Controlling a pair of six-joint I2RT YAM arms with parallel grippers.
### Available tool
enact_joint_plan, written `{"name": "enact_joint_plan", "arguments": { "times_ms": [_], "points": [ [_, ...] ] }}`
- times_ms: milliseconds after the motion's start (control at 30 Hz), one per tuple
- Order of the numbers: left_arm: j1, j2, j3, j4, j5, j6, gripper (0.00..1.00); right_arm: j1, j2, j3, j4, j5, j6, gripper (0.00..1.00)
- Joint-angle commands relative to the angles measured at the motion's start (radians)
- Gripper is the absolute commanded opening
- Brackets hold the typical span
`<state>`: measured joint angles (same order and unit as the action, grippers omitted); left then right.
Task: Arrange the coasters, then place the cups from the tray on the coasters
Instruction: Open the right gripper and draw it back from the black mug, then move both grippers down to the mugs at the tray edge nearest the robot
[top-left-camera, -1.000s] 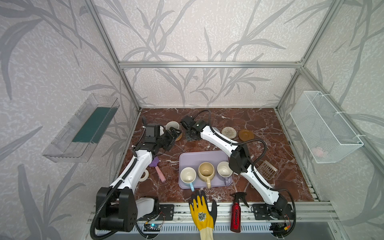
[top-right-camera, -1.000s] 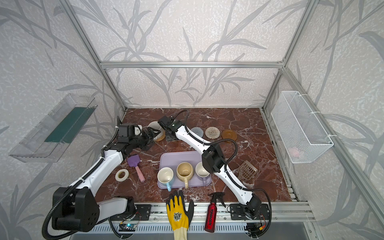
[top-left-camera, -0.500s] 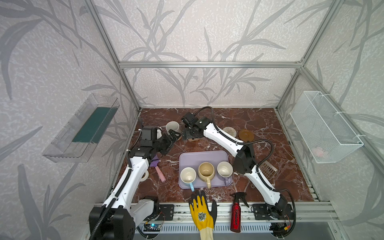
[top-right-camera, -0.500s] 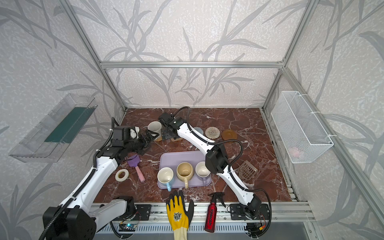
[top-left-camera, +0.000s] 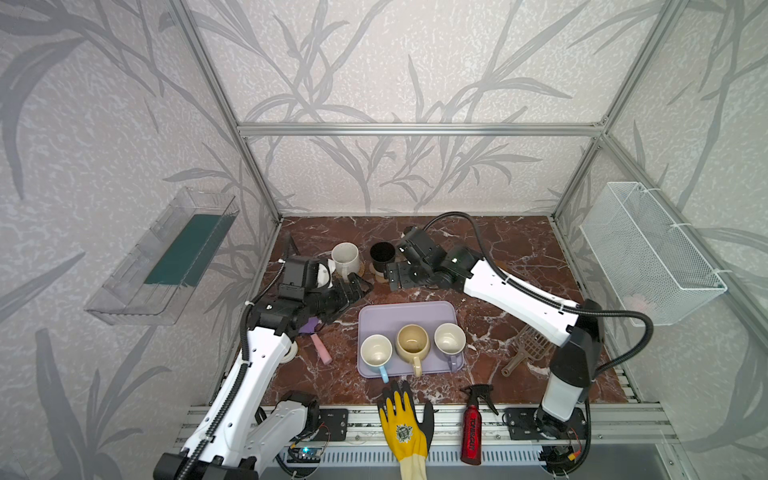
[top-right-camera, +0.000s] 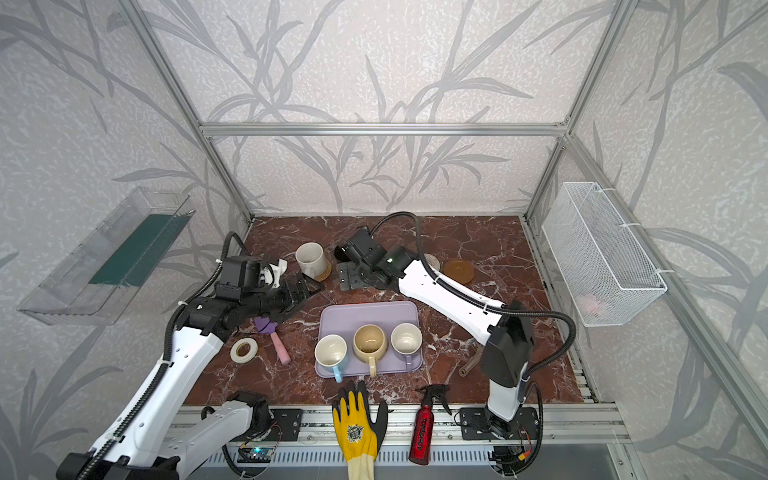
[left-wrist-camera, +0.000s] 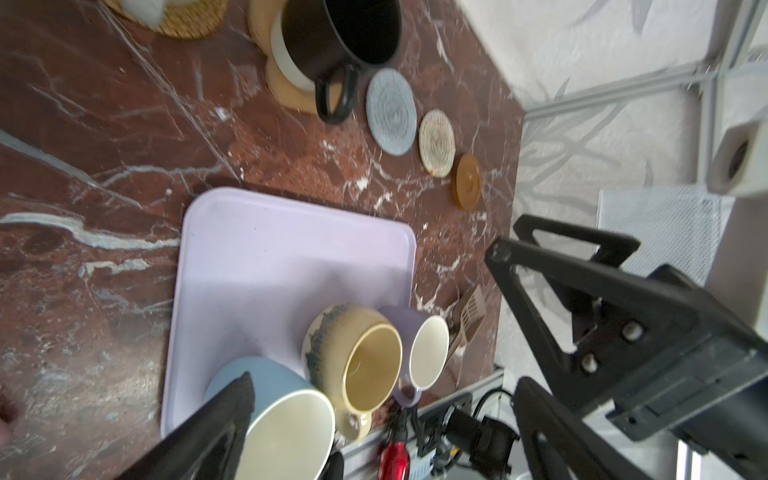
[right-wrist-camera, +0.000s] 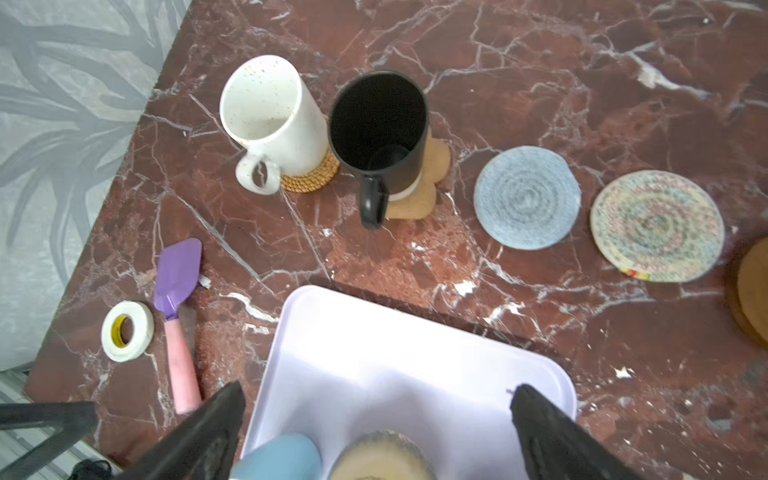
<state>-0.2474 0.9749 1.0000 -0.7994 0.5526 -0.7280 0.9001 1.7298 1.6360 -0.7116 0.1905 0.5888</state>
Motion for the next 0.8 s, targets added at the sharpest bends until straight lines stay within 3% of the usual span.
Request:
{"name": "enact_joint_plan", "arguments": {
  "times_ms": [0, 267, 533, 767],
  "points": [
    [-0.117, 0.009, 0.056, -0.168, -0.115, 0.075, 0.99, -0.01, -0.134, -0.119, 0.137, -0.005, 0.002, 0.99],
    [-0.292, -0.025, 0.045, -0.227, -0.28, 0.0, 0.99, -0.025, -0.301, -0.263, 0.049, -0.146, -0.004, 0.99],
    [-0.551, -0.021, 0.03, -0.314, -0.523, -0.118, 0.98, -0.017, -0.492, -0.472, 0.041, -0.205, 0.041, 0.99],
    [-0.719, 0.016, 0.005, -0.31, -0.628, -0.238, 0.98, 0.025, -0.576, -0.561, 0.001, -0.286, 0.083, 0.99]
  ]
}}
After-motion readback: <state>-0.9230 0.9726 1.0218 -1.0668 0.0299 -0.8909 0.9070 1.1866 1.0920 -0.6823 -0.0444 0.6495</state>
